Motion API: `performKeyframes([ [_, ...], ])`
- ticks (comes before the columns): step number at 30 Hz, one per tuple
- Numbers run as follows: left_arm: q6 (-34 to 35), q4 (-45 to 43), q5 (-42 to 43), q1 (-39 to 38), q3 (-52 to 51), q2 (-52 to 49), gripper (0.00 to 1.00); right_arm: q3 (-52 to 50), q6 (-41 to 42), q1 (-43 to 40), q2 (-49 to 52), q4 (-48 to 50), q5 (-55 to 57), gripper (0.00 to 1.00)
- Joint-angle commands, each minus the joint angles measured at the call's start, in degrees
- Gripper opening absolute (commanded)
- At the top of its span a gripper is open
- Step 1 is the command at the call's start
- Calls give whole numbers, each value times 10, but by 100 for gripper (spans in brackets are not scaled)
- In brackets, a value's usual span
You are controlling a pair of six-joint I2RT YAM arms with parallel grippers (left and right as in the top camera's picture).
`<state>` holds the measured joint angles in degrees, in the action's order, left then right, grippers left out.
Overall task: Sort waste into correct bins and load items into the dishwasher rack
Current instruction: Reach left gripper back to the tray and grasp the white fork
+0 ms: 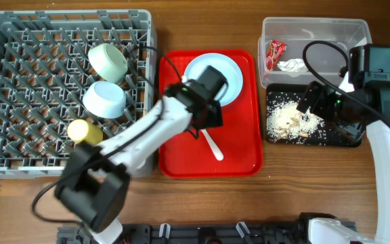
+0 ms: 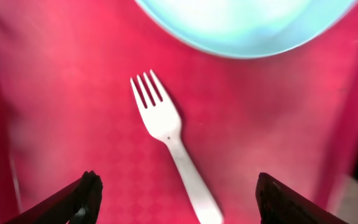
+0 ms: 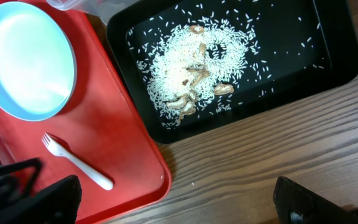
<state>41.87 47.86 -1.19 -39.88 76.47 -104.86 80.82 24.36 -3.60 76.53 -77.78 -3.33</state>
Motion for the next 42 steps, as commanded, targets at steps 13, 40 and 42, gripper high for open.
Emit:
performKeyframes([
  [13, 38, -52, -76, -3, 3, -127, 58, -3, -3, -2, -2, 1, 8, 100],
  [40, 5, -11, -77, 33, 3, -15, 19, -3, -3, -2, -2, -3, 8, 100],
  [42, -16, -7, -77, 42, 4, 6, 20, -3, -3, -2, -2, -3, 8, 100],
])
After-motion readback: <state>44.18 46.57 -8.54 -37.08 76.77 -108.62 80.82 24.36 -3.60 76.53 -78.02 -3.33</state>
